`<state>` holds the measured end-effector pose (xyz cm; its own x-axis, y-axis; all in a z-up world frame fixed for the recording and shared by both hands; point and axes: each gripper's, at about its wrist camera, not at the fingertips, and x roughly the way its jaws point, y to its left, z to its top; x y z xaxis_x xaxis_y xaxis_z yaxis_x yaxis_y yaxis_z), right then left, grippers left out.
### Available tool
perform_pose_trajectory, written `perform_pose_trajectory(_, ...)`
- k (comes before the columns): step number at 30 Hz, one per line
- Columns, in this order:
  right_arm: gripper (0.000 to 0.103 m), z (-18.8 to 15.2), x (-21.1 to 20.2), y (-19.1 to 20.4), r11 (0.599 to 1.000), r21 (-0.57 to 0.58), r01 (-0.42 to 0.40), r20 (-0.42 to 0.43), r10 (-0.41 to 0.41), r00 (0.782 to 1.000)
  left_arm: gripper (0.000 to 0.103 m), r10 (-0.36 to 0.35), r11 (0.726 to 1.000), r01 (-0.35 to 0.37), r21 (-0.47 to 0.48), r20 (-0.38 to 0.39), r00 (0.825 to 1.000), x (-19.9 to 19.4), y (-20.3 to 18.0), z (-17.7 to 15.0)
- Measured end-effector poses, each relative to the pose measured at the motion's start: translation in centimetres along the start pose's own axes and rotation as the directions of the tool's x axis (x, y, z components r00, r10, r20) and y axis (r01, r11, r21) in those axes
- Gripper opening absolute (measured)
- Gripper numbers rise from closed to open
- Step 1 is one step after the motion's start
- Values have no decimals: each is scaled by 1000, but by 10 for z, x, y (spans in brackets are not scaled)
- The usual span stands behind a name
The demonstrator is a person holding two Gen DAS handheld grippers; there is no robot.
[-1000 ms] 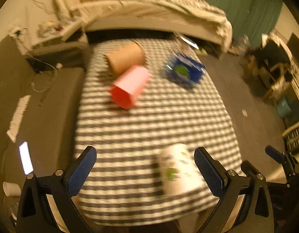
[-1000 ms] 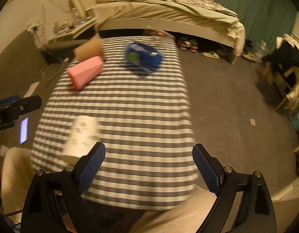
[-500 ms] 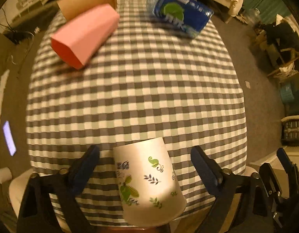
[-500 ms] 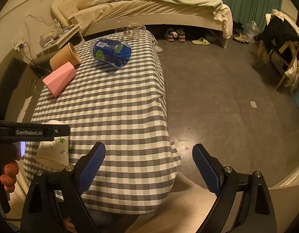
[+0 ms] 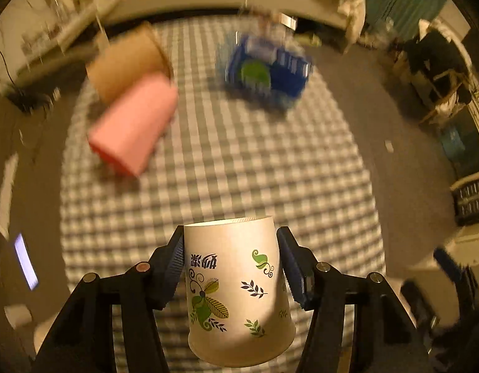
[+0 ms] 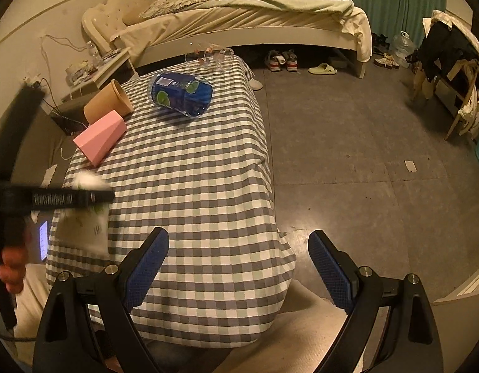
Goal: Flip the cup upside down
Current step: 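Lift the white cup with the left gripper and rotate it mouth-down, then lower the cup onto the table and open the left gripper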
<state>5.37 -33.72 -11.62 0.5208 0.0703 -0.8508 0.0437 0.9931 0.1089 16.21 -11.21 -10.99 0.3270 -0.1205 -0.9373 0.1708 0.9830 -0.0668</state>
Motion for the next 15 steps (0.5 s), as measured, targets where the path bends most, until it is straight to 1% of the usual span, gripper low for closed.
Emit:
perform_pose_trajectory(2,91,-1,-1,1,1000,-5,6,0,-6,1000,59,35,999,-36,6,81,996,-5,0,8)
perform_pose_trajectory(3,91,-1,-1,2,1000,-7,11,0,-11,1000,59,48,999,-49,10,134,990,-6,-1,10)
perform_pose_trajectory(5,91,-2,-1,2,1000,-10,17,-1,-17,1000,59,73,996,-83,29,253,965,-3,-4,12)
perform_pose_trajectory(6,91,-3,0,3,1000,-11,21,-3,-21,1000,59,88,993,-107,46,309,947,0,-7,10)
perform_pose_trajectory(7,91,-3,0,3,1000,-13,25,-5,-25,1000,59,100,990,-129,62,349,932,5,-11,7)
perform_pose_trajectory(9,91,-3,1,3,999,-16,34,-6,-34,999,59,117,982,-164,89,395,911,17,-16,0)
perform_pose_trajectory(10,91,-3,1,4,999,-18,37,-6,-37,999,59,114,982,-165,93,402,908,20,-15,-5)
perform_pose_trajectory(11,91,-2,1,5,999,-20,40,-6,-40,999,59,101,985,-148,89,398,912,24,-13,-11)
perform_pose_trajectory(13,91,-1,0,6,999,-23,44,-4,-44,999,59,79,989,-124,79,424,902,19,-10,-19)
perform_pose_trajectory(14,91,-1,0,7,999,-26,46,-2,-46,999,59,59,991,-102,81,417,907,15,-10,-24)
perform_pose_trajectory(15,91,0,0,8,998,-29,48,0,-48,999,59,48,993,-89,78,421,906,12,-10,-28)
